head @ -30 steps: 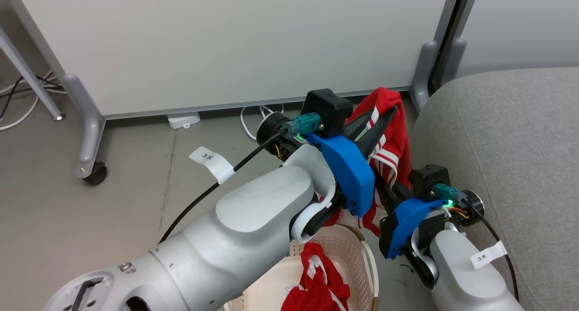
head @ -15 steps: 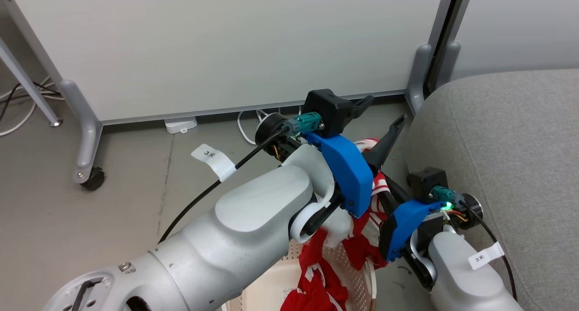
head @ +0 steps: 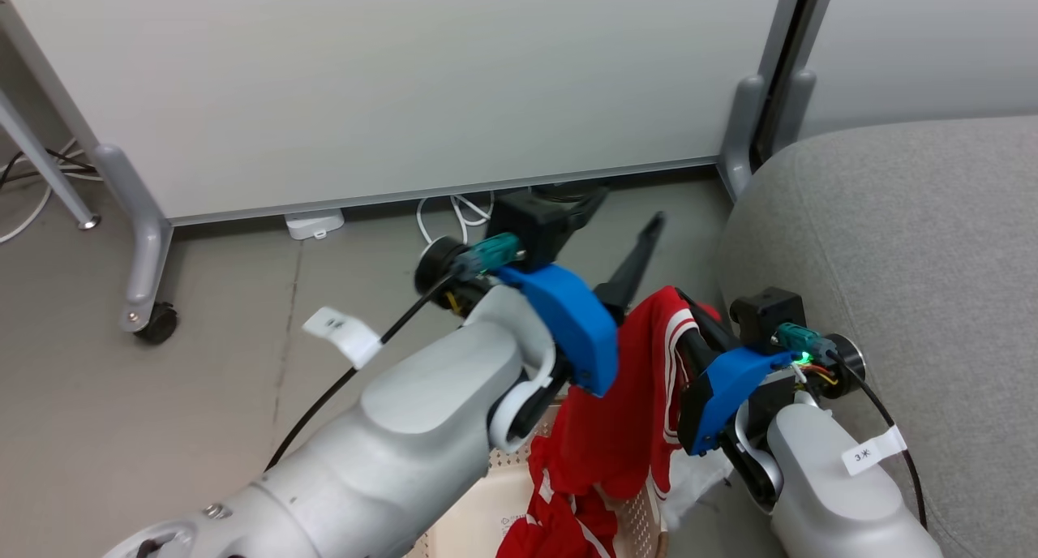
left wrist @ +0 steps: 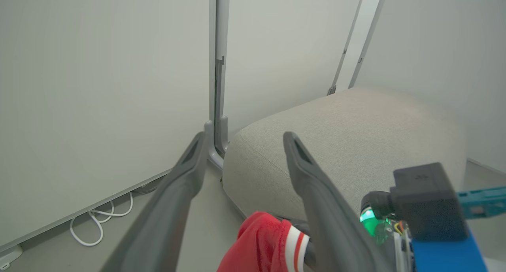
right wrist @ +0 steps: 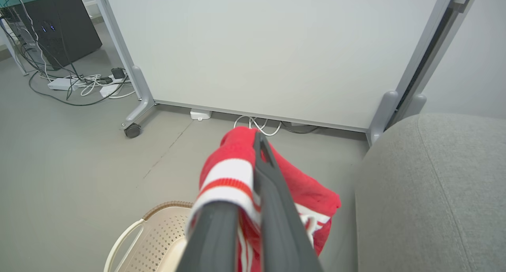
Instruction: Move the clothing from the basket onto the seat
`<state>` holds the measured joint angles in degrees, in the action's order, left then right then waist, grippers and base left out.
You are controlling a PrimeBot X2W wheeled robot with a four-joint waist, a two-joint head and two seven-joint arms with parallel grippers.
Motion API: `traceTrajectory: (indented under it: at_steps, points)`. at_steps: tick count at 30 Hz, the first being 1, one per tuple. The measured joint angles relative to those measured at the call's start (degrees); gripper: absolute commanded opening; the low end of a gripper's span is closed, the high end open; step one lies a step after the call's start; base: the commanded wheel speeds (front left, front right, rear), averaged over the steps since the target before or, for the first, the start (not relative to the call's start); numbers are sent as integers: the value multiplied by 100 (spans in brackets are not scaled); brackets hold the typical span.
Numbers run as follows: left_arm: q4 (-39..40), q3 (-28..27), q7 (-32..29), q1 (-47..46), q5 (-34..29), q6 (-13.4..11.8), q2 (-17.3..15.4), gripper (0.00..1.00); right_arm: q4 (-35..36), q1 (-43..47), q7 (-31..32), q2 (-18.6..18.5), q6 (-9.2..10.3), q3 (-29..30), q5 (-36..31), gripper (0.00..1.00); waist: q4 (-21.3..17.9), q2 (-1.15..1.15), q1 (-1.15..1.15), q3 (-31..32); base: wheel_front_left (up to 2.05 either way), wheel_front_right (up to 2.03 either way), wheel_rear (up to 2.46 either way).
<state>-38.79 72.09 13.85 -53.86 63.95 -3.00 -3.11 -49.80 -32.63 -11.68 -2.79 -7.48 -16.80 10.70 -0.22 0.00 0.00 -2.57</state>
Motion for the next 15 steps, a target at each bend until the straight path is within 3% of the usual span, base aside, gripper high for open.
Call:
traceTrajectory:
  at_steps: [4,10,15]
  points:
    - [-53,-403,104,333,-202,59,-256,100,116,-22,-24,0,0,8,7,0,-112,0,0,-38,0,0,0]
    - [864,-2026,120,1366,-1516,-75,-905,100,436,-57,27,0,0,-18,15,0,-370,0,0,-119,0,0,0]
    - [1652,-3272,121,2515,-2493,-147,-1062,100,789,-59,102,-1,0,-53,42,0,-669,0,0,-187,0,0,0]
